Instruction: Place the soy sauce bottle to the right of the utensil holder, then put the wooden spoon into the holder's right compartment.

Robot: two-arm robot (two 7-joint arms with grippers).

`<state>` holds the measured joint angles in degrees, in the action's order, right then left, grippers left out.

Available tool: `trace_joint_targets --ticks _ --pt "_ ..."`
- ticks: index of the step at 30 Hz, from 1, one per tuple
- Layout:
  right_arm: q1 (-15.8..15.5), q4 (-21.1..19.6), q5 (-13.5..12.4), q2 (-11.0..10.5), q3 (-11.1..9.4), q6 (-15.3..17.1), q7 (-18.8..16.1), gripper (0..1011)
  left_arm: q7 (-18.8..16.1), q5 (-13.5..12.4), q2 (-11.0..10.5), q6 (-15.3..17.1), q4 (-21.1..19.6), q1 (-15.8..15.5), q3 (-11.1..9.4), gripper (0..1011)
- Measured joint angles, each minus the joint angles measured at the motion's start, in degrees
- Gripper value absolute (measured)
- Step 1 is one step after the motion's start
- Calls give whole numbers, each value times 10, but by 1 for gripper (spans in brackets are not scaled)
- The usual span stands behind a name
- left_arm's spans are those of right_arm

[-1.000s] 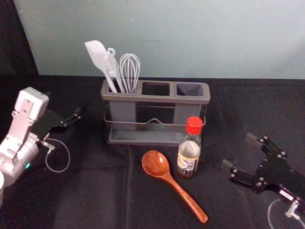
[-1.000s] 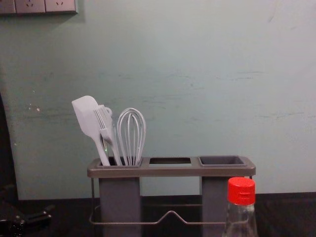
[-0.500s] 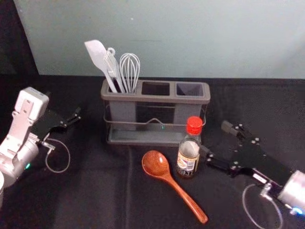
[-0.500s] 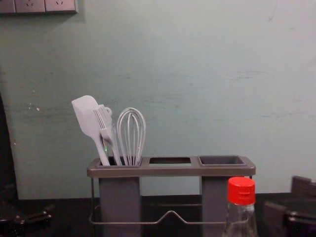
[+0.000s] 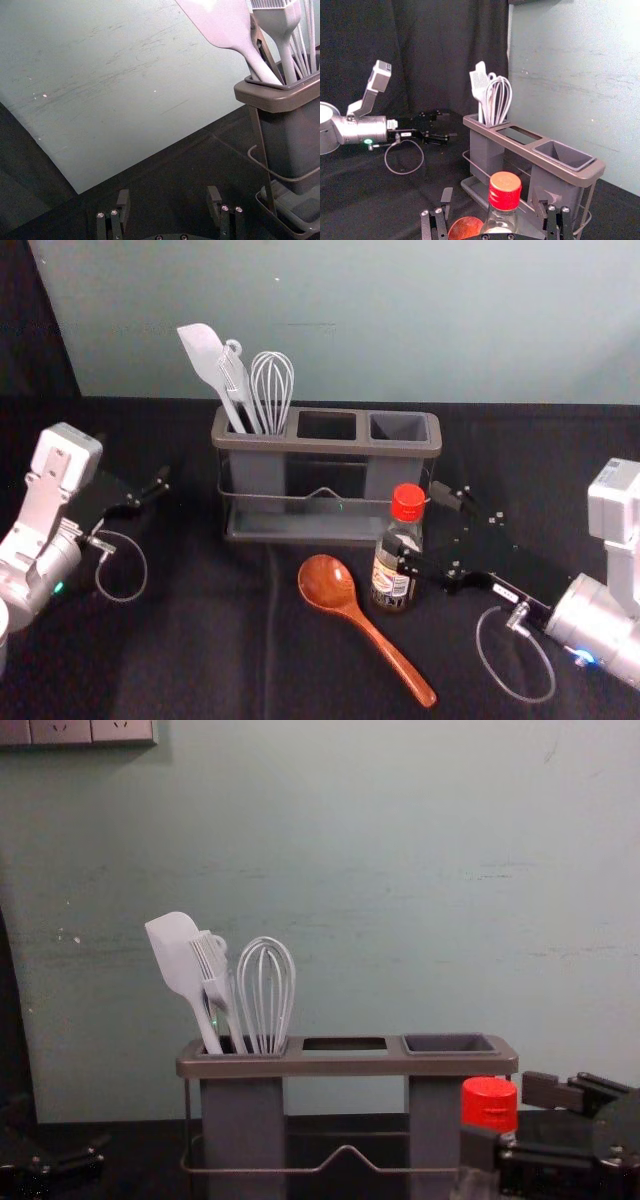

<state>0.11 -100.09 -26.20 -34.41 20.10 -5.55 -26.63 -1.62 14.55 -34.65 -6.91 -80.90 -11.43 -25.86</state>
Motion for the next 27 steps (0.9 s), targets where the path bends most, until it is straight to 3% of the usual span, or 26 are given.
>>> trace_joint_targets --ticks 14,27 --pt "25 19 21 37 4 31 4 1003 0 0 0 0 0 0 0 1005" --pt "36 33 35 53 8 41 11 1003 0 0 0 0 0 0 0 1005"
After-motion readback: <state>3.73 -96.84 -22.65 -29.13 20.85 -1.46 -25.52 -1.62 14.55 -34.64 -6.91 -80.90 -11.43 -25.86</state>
